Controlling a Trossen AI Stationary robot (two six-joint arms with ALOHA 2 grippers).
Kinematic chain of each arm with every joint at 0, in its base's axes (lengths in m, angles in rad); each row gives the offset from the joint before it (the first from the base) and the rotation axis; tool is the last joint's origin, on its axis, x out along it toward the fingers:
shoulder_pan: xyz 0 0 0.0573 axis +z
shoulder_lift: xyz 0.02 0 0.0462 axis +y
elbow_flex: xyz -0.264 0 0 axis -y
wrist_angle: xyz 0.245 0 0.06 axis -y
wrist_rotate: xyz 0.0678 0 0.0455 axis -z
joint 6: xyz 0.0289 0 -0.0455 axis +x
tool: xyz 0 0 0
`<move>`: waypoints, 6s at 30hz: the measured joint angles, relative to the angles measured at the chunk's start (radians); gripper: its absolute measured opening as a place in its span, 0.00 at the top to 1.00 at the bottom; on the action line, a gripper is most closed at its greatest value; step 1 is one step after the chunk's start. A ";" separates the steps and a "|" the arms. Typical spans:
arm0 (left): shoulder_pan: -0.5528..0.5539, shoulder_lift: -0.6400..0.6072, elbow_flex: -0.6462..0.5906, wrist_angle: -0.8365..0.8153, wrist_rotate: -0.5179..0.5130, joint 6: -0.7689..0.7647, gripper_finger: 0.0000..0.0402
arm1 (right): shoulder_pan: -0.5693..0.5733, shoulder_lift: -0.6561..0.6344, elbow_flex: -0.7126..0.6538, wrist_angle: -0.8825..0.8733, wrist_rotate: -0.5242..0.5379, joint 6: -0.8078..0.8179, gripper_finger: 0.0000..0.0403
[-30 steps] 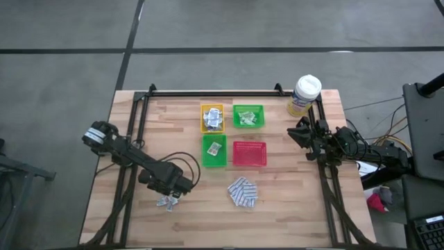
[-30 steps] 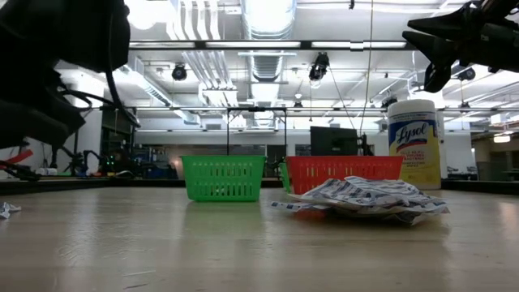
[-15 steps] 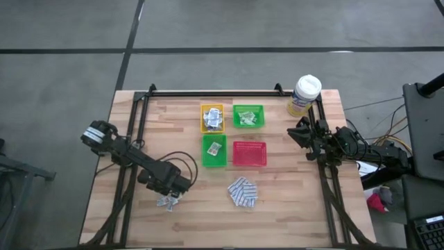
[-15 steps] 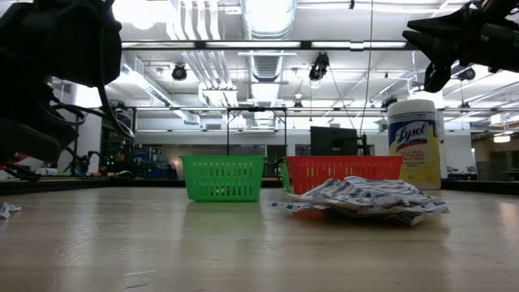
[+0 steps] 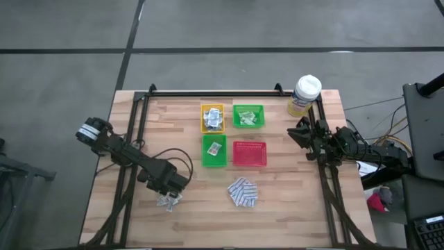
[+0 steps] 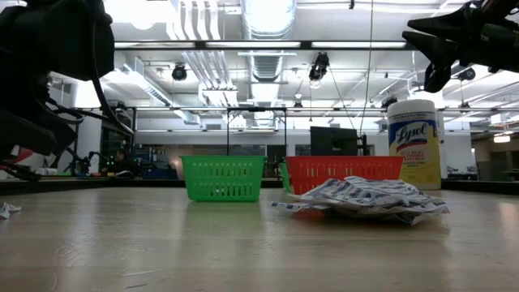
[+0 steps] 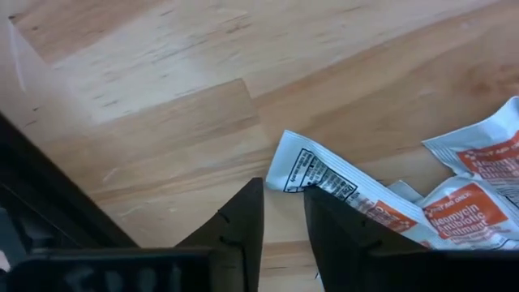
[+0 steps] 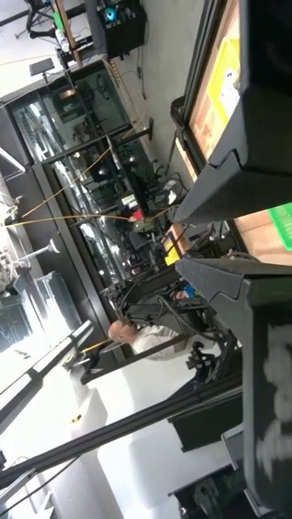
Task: Pick & Place First Aid Supplies
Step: Put the orange ointment pack into the bottom green bin
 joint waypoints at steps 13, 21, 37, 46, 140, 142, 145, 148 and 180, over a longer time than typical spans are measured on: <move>0.000 0.000 -0.004 0.003 -0.004 -0.006 0.91 | 0.000 0.000 0.000 0.000 0.000 0.000 0.81; 0.000 0.001 -0.005 -0.006 -0.006 -0.035 0.97 | 0.000 0.000 0.000 0.000 0.000 0.000 0.80; 0.000 -0.013 0.003 -0.024 -0.033 -0.053 1.00 | 0.000 0.000 0.000 0.000 0.000 0.000 0.81; 0.001 -0.113 0.008 -0.073 -0.242 -0.133 1.00 | 0.000 0.000 0.000 0.000 0.000 0.000 0.80; 0.455 0.226 0.809 -0.182 -0.572 0.612 1.00 | 0.000 0.000 0.000 0.000 0.000 0.000 0.80; 0.466 0.272 0.859 -0.215 -0.572 0.626 1.00 | 0.000 0.000 0.000 0.000 0.000 0.000 0.81; 0.481 0.335 0.913 -0.245 -0.572 0.641 1.00 | 0.000 0.000 0.000 0.000 0.000 0.000 0.82; 0.493 0.390 0.945 -0.275 -0.572 0.655 1.00 | 0.000 0.000 0.000 0.000 -0.001 0.000 0.83; 0.498 0.492 0.951 -0.285 -0.583 0.689 0.88 | 0.000 0.000 0.000 -0.001 -0.001 0.000 0.83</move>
